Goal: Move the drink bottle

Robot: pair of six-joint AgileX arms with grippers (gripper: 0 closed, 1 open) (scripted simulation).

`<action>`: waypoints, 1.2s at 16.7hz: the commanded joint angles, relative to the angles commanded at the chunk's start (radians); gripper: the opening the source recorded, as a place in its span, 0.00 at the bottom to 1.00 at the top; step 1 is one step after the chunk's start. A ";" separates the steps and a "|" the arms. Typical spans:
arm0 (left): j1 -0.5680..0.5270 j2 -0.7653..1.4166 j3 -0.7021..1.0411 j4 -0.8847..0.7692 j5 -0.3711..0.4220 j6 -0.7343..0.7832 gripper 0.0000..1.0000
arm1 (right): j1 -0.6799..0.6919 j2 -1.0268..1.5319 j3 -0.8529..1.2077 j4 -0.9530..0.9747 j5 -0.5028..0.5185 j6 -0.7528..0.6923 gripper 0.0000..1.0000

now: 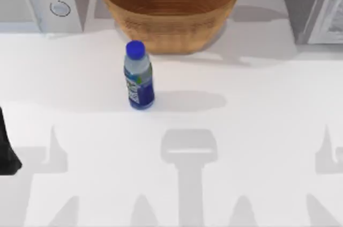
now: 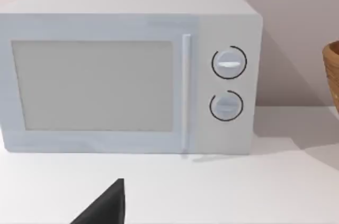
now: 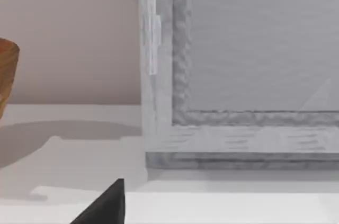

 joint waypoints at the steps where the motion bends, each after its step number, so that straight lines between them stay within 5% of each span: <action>1: 0.000 0.000 0.000 0.000 0.000 0.000 1.00 | 0.000 0.000 0.000 0.000 0.000 0.000 1.00; 9: 0.000 0.000 0.000 0.000 0.000 0.000 1.00 | 0.111 0.274 0.125 0.186 -0.005 0.015 1.00; 20: 0.000 0.000 0.000 0.000 0.000 0.000 1.00 | 0.466 1.343 0.465 0.730 -0.014 0.002 1.00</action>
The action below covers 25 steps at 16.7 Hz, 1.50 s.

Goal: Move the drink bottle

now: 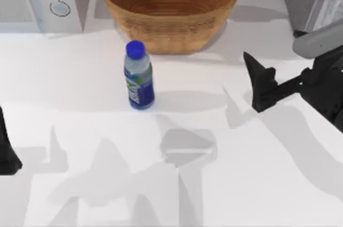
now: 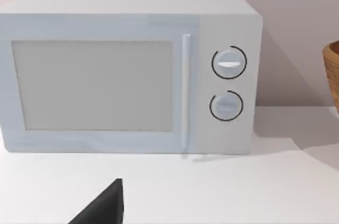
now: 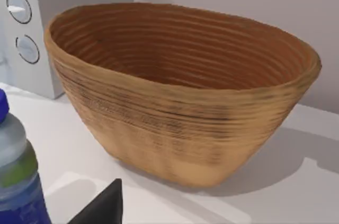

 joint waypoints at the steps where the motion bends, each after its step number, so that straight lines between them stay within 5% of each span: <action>1: 0.000 0.000 0.000 0.000 0.000 0.000 1.00 | 0.032 0.095 0.032 0.050 -0.001 -0.001 1.00; 11: 0.000 0.000 0.000 0.000 0.000 0.000 1.00 | 0.251 0.713 0.253 0.394 -0.010 -0.008 1.00; 19: 0.000 0.000 0.000 0.000 0.000 0.000 1.00 | 0.257 0.748 0.274 0.404 -0.010 -0.007 1.00; 25: 0.000 0.000 0.000 0.000 0.000 0.000 1.00 | 0.264 0.900 0.519 0.316 -0.004 -0.007 1.00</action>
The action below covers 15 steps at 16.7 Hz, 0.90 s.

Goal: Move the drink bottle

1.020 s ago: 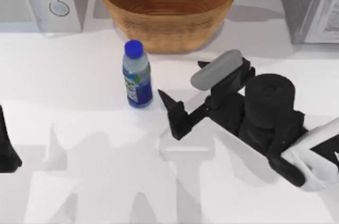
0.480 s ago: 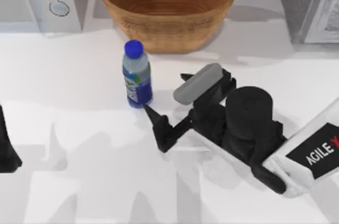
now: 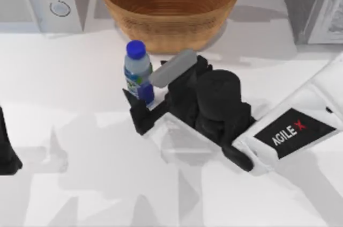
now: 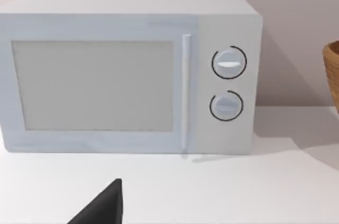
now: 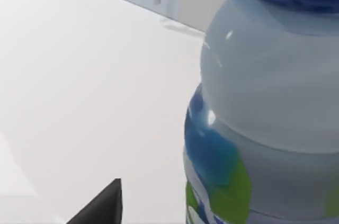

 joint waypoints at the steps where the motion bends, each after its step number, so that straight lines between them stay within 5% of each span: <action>1: 0.000 0.000 0.000 0.000 0.000 0.000 1.00 | 0.001 0.030 0.050 -0.020 0.001 0.000 1.00; 10: 0.000 0.000 0.000 0.000 0.000 0.000 1.00 | 0.002 0.121 0.206 -0.086 0.004 0.000 1.00; 15: 0.000 0.000 0.000 0.000 0.000 0.000 1.00 | 0.002 0.121 0.206 -0.086 0.004 0.000 0.62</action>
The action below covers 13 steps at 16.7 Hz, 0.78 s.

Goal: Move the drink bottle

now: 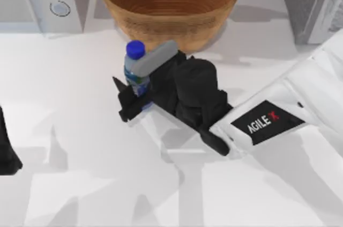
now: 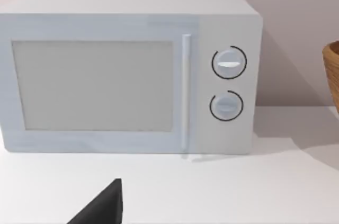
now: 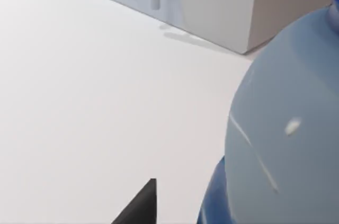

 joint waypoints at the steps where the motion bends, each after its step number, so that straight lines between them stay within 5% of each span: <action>1: 0.000 0.000 0.000 0.000 0.000 0.000 1.00 | 0.000 0.000 0.000 0.000 0.000 0.000 0.55; 8: 0.000 0.000 0.000 0.000 0.000 0.000 1.00 | 0.000 0.000 0.000 0.000 0.000 0.000 0.02; 13: 0.000 0.000 0.000 0.000 0.000 0.000 1.00 | 0.000 0.000 0.000 0.000 0.000 0.000 0.00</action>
